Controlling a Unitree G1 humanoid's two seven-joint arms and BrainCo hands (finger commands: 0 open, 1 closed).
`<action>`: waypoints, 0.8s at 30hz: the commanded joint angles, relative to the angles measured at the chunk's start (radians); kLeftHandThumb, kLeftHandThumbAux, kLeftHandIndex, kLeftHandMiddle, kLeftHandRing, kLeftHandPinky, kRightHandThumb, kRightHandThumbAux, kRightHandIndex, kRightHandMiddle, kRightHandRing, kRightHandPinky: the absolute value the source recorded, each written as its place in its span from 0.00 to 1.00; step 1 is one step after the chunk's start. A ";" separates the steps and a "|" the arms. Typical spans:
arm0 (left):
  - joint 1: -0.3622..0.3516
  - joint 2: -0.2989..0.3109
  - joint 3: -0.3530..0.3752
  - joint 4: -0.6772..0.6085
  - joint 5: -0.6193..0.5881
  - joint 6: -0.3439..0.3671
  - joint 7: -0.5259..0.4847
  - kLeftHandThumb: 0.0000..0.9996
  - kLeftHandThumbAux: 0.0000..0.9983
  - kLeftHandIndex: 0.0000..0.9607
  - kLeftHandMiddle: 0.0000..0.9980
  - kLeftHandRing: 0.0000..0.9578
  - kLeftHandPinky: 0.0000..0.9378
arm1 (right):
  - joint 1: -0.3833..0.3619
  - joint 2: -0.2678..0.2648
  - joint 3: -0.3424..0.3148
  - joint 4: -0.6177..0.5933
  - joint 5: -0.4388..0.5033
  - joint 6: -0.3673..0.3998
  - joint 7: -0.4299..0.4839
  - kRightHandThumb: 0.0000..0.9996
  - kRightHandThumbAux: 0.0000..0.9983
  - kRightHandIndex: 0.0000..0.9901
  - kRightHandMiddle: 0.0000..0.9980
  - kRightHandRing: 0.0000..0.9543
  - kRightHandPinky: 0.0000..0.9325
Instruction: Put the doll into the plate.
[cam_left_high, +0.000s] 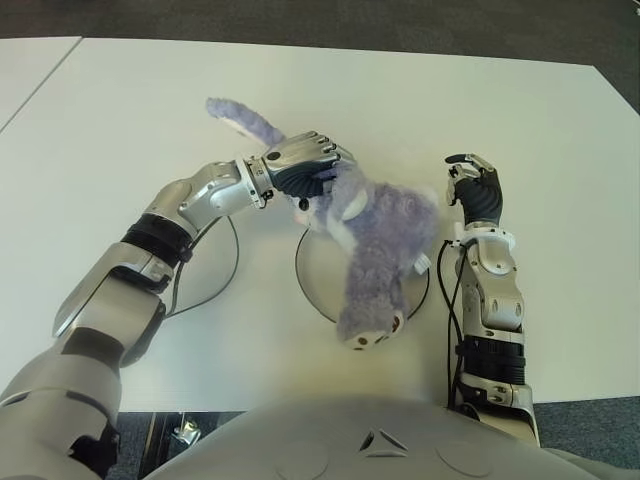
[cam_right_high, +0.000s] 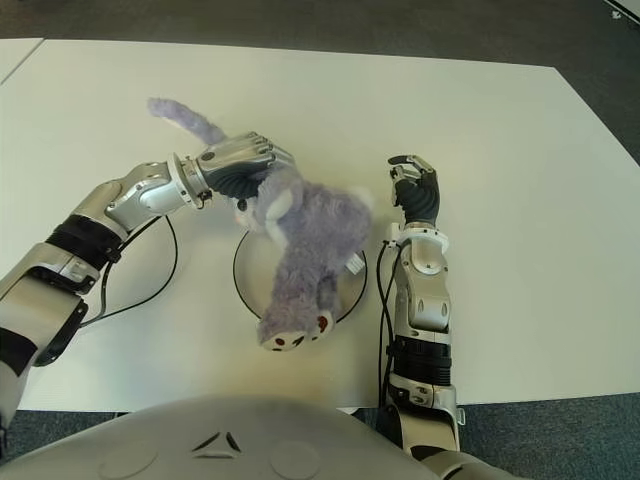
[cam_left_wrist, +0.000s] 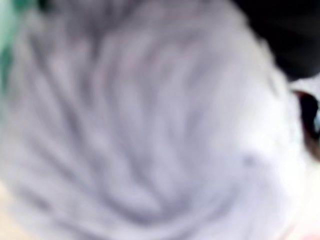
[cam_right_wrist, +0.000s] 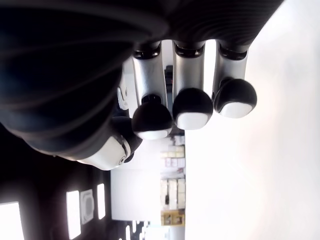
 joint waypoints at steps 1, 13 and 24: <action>0.056 0.020 -0.026 -0.007 0.000 -0.019 -0.080 0.47 0.45 0.23 0.31 0.43 0.51 | 0.004 0.008 0.004 0.005 -0.002 0.020 -0.005 0.72 0.72 0.44 0.89 0.92 0.94; 0.031 0.054 -0.010 0.004 -0.020 -0.075 -0.098 0.19 0.31 0.01 0.01 0.05 0.11 | -0.004 0.016 0.008 0.001 -0.009 0.042 -0.019 0.71 0.72 0.44 0.89 0.92 0.94; 0.030 0.020 0.014 0.079 -0.159 -0.152 -0.149 0.24 0.17 0.00 0.00 0.00 0.00 | -0.007 0.017 0.018 0.005 -0.030 0.041 -0.029 0.71 0.72 0.44 0.89 0.92 0.94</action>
